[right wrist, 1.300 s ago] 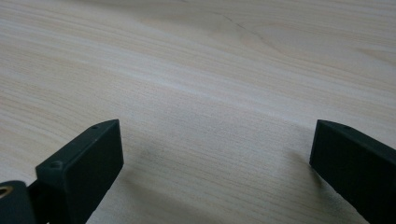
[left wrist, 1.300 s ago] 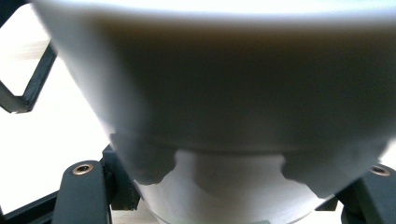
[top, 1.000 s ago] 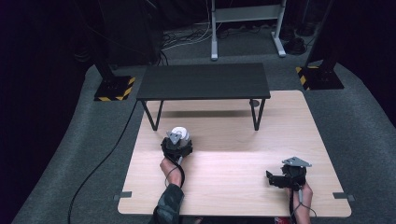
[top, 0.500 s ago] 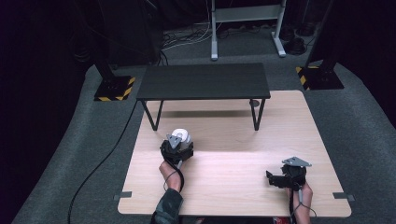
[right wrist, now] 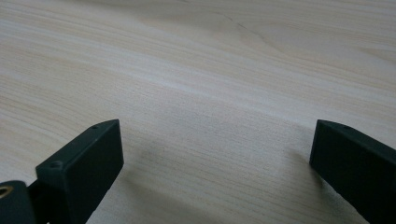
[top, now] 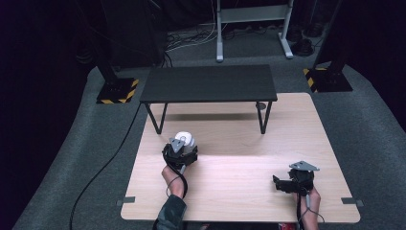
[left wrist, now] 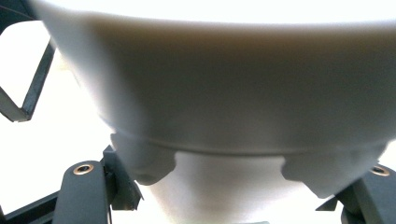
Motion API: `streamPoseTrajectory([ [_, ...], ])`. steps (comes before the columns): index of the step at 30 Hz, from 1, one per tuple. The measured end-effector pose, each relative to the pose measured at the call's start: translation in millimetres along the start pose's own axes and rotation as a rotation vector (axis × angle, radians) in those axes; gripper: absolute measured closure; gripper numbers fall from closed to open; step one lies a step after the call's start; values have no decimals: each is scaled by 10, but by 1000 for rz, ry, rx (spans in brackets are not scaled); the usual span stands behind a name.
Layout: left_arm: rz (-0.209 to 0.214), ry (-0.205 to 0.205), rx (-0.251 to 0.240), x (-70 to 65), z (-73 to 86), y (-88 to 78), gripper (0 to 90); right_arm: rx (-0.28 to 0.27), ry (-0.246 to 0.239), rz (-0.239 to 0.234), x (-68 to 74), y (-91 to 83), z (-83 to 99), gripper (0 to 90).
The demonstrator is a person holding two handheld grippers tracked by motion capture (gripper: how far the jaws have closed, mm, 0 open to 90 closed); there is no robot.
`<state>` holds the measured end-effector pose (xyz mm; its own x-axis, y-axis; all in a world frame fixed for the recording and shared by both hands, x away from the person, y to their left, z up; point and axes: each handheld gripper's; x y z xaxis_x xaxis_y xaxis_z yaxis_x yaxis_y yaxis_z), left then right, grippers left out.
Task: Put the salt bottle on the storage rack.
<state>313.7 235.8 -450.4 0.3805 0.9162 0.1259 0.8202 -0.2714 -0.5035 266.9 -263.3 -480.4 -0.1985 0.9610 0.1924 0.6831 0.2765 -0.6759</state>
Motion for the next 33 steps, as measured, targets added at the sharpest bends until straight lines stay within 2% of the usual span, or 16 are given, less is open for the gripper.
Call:
streamPoseTrajectory([
  [9, 14, 18, 3, -10, -60, -27, 300, -2, 2, 0, -1, -1, 3, 16],
  [15, 19, 14, -5, -26, -95, -25, 300, 0, 3, -1, -3, -1, 0, 16],
  [18, 28, 31, -4, -39, -131, -34, 300, -7, 5, 1, -3, -7, 11, 16],
  [33, 47, 38, -13, -34, -233, -81, 300, -5, 4, 0, -2, -5, 9, 16],
])
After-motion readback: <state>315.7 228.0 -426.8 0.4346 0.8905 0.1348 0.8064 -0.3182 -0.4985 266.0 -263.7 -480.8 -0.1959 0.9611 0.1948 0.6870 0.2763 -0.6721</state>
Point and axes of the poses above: each handheld gripper's, and its own axes: y roughly forward along the jaws, z roughly out of its underside, x roughly to its left, and after that the axes turned 10 degrees about y, right-handed
